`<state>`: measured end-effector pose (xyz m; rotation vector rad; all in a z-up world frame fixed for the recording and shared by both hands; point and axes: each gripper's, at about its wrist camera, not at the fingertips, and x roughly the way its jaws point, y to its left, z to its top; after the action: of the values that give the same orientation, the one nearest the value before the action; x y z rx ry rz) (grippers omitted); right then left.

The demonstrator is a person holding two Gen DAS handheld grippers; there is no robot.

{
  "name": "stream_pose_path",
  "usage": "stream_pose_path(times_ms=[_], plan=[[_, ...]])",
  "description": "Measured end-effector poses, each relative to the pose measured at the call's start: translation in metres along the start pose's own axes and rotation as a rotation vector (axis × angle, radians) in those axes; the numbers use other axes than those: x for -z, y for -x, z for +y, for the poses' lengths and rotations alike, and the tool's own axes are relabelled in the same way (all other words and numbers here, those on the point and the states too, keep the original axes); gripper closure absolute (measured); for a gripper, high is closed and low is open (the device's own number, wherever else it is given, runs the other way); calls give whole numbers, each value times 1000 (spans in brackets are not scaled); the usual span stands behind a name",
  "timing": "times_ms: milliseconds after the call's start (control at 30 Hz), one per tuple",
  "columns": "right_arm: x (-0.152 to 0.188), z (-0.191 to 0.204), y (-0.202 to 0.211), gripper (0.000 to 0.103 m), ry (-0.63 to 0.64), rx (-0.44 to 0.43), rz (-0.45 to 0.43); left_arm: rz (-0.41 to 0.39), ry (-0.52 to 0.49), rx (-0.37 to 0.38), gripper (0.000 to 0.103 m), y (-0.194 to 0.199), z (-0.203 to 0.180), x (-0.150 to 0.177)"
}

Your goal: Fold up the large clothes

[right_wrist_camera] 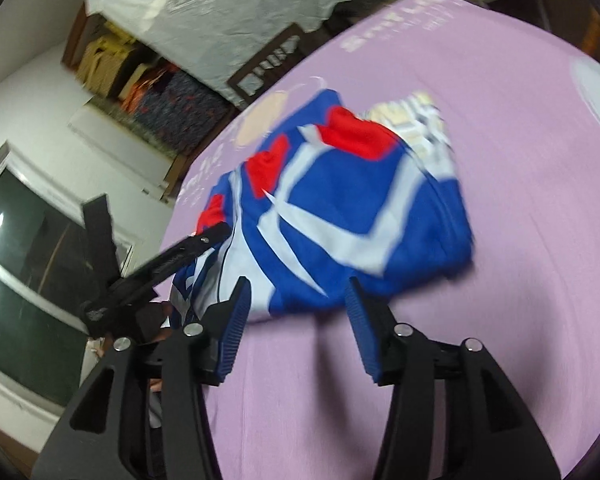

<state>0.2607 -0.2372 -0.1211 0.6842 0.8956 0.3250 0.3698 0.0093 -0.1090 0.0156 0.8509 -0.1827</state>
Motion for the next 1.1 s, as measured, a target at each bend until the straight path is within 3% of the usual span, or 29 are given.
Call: stream_pose_path(times_ms=[100,300,467,567,700,900,1100], plan=[[11,-4,5,47,-73,54,-19,8,20,3,24,-1,1,0],[-9,-18,-7,47,-210,154,-81,2,20,5,21,-3,1,0],[-22,-39,-20,50,-340,130,-160,-3,27,10,20,-3,2,1],[-33,-38,-28,50,-325,145,-193,-4,25,8,20,-4,2,0],[-39,-42,-36,62,-274,171,-264,-3,27,13,19,-4,2,0],[-27,-42,-27,60,-328,151,-243,-4,24,10,18,-4,1,-1],[-56,-49,-40,59,-303,172,-261,-3,24,11,17,-4,1,-1]])
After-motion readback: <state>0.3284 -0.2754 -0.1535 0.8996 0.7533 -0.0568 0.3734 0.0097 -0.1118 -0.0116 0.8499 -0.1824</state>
